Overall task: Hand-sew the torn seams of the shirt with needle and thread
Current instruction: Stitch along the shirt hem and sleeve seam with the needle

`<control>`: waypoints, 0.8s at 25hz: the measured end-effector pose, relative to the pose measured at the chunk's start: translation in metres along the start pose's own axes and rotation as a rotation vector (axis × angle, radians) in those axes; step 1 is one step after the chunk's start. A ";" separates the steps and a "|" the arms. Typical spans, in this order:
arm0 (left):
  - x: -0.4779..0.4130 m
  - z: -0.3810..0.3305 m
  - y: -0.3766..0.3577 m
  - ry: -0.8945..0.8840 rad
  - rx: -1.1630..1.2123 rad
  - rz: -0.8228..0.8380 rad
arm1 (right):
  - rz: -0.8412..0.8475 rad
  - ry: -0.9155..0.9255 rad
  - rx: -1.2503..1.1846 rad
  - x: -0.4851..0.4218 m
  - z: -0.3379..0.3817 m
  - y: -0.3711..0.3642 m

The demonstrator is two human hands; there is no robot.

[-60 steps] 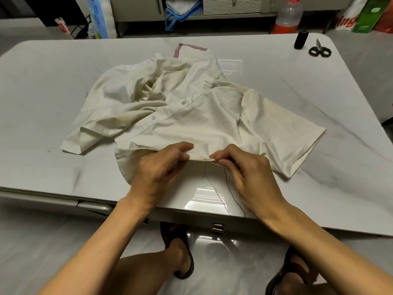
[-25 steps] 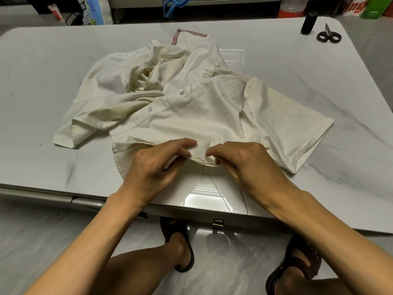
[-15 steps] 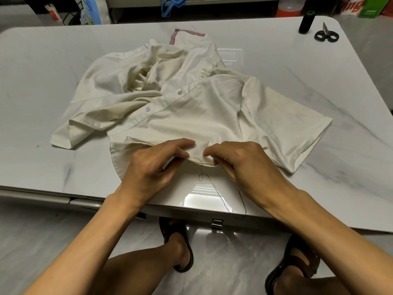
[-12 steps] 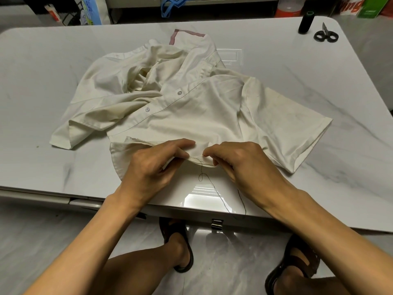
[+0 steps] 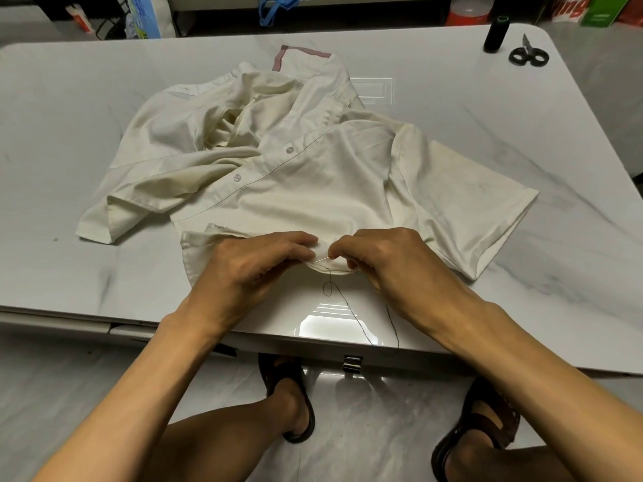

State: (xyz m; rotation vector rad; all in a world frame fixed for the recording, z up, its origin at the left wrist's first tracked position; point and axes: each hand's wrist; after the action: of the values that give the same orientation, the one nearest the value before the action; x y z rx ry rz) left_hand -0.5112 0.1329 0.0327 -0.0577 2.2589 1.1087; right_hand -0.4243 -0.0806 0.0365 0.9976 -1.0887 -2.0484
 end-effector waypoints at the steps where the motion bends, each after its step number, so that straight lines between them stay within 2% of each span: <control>1: -0.001 0.001 0.000 -0.003 0.001 0.007 | 0.003 0.004 0.003 -0.001 -0.001 0.000; 20: -0.001 -0.006 0.002 0.005 -0.050 -0.109 | -0.105 0.034 0.026 0.007 -0.001 0.002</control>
State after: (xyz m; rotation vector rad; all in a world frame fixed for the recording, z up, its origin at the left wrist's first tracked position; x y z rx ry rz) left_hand -0.5139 0.1293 0.0372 -0.2020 2.2046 1.1079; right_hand -0.4265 -0.0873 0.0351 1.1202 -1.0678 -2.0966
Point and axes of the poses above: each hand's wrist, its own x-axis away from the middle knuckle, its own y-axis out of the back of the hand, z = x × y, and after that the axes turned 7 degrees about x, right-handed
